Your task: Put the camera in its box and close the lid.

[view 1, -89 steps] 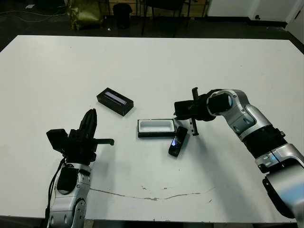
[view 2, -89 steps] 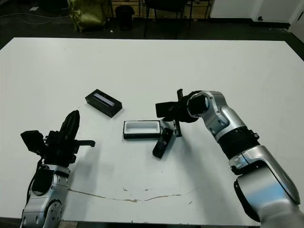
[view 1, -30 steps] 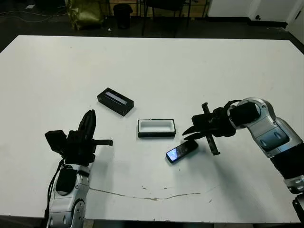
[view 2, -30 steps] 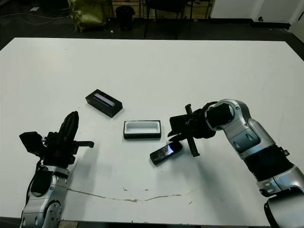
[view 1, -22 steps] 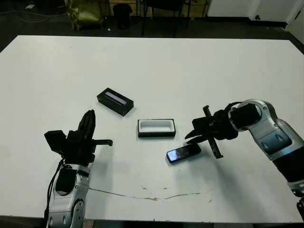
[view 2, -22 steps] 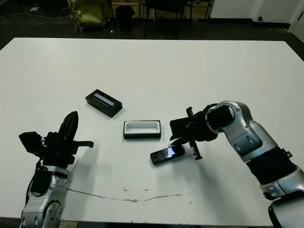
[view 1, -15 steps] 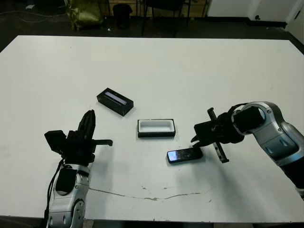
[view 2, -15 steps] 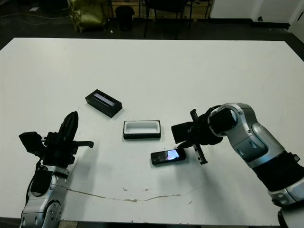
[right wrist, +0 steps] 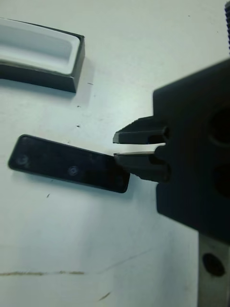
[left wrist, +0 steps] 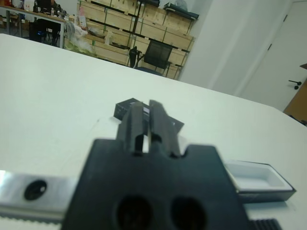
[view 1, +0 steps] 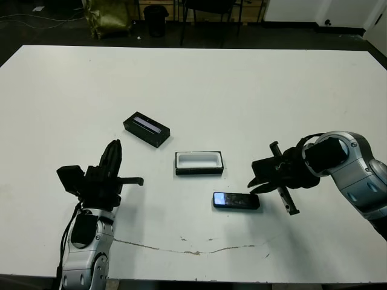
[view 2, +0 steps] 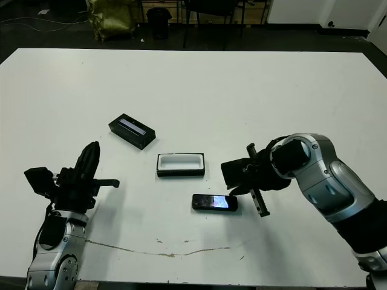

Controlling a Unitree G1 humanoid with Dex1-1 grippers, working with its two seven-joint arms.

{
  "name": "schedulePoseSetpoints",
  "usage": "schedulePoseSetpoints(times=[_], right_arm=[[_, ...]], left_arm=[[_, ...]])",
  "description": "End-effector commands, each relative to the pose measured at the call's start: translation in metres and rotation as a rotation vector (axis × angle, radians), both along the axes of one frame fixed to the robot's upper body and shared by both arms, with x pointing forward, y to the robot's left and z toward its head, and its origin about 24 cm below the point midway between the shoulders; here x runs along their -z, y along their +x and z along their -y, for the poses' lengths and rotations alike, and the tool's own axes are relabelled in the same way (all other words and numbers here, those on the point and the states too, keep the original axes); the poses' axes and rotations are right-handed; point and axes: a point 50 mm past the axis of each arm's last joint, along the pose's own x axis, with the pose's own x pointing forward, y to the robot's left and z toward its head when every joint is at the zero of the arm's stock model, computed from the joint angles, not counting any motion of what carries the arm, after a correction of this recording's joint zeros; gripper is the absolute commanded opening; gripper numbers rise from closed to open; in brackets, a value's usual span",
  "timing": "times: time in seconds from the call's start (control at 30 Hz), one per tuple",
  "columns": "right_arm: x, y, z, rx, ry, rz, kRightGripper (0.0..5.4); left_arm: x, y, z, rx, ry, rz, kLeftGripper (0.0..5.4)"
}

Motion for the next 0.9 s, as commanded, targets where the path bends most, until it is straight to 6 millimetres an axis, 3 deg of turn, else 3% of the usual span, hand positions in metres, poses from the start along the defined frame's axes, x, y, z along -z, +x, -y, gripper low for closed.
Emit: schedulePoseSetpoints(times=[0.03, 0.33, 0.5, 0.73, 0.9], right_arm=[[-0.007, -0.001, 0.000, -0.010, -0.022, 0.007, 0.02], [-0.008, -0.001, 0.001, -0.012, -0.022, 0.008, 0.02], [0.006, 0.027, 0.025, 0.076, 0.111, 0.089, 0.02], [-0.031, 0.058, 0.048, 0.265, 0.313, 0.296, 0.02], [-0.064, 0.065, 0.058, 0.331, 0.417, 0.368, 0.02]], left_arm=[[0.004, -0.002, -0.001, -0.013, 0.001, -0.040, 0.00], [0.005, -0.001, -0.002, -0.005, -0.006, -0.034, 0.00], [0.006, -0.001, -0.002, -0.003, 0.010, -0.026, 0.00], [0.006, -0.002, -0.002, -0.015, 0.043, -0.034, 0.00], [0.006, -0.002, -0.002, -0.008, 0.038, -0.027, 0.00]])
